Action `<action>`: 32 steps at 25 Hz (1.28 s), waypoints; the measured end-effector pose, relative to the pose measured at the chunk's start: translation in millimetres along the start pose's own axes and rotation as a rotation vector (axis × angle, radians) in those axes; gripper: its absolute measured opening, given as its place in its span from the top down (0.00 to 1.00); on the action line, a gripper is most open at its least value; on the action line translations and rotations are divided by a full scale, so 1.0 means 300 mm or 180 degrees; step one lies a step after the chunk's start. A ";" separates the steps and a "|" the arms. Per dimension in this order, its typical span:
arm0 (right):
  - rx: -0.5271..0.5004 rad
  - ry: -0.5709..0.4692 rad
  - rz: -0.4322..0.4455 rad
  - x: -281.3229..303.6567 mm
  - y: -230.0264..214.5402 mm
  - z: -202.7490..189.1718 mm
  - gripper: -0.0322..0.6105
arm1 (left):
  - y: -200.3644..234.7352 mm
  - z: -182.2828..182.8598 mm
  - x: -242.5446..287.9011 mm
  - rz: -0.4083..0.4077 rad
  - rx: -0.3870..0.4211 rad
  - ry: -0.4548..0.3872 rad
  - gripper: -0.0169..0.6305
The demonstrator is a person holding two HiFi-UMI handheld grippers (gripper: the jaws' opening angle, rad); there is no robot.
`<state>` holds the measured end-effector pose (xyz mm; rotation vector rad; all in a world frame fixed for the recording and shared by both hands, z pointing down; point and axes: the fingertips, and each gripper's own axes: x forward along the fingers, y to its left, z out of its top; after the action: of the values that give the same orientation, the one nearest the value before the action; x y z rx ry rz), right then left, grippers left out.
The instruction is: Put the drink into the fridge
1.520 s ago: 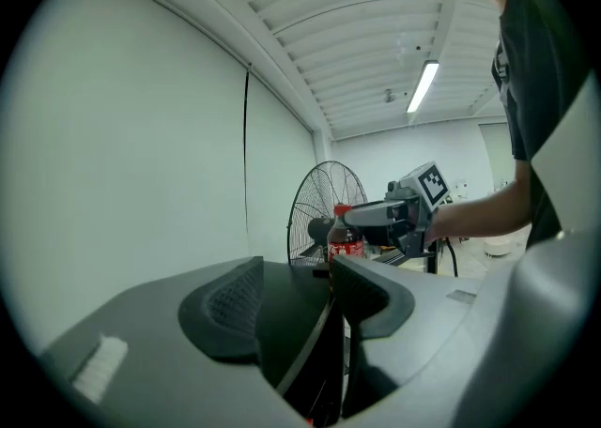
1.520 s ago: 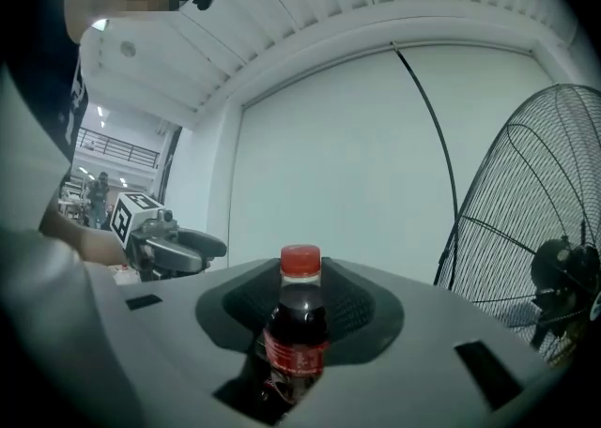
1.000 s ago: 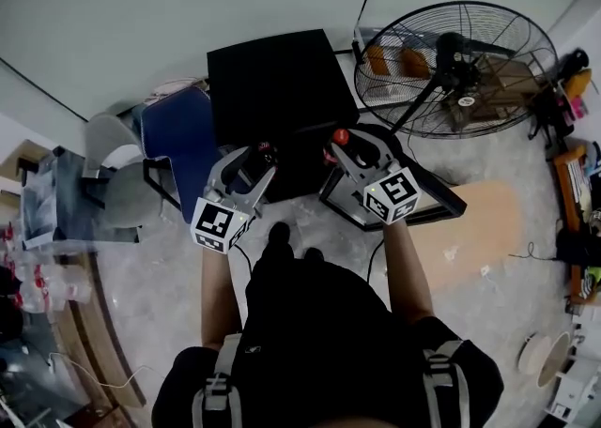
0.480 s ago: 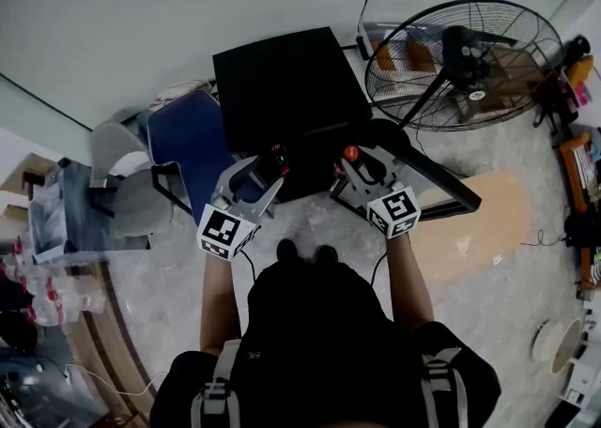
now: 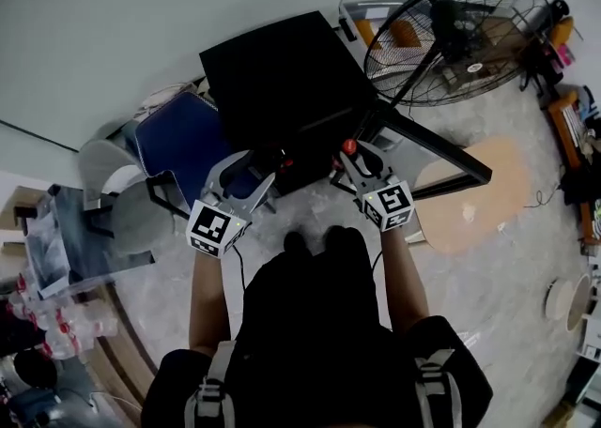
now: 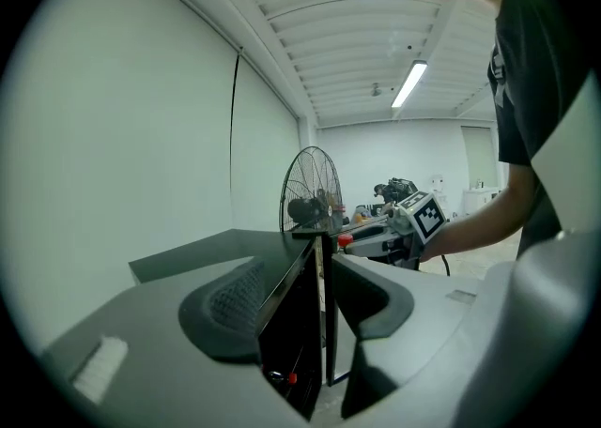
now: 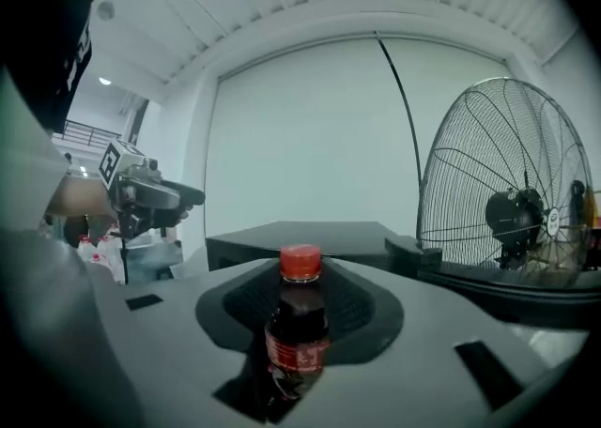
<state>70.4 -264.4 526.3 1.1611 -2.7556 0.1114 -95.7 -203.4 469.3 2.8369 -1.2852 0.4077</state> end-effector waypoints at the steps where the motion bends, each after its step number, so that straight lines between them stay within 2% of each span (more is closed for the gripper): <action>1: 0.0024 0.0015 -0.0020 0.002 0.003 -0.012 0.74 | 0.000 -0.008 -0.001 -0.0023 0.0001 0.0023 0.64; 12: 0.0054 0.0225 -0.0064 0.089 -0.017 -0.154 0.75 | -0.032 -0.061 0.011 -0.0136 0.0009 0.0195 0.64; 24: 0.0111 0.0279 0.0073 0.208 -0.049 -0.293 0.74 | -0.057 -0.114 -0.001 0.0080 -0.0008 0.0378 0.65; 32: 0.0135 0.0445 0.0119 0.335 -0.070 -0.451 0.74 | -0.050 -0.160 -0.031 0.0134 0.0195 0.0584 0.65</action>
<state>30.8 -333.0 676.6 1.0685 -2.6648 0.2469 -101.7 -181.5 515.2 2.7460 -1.3202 0.7017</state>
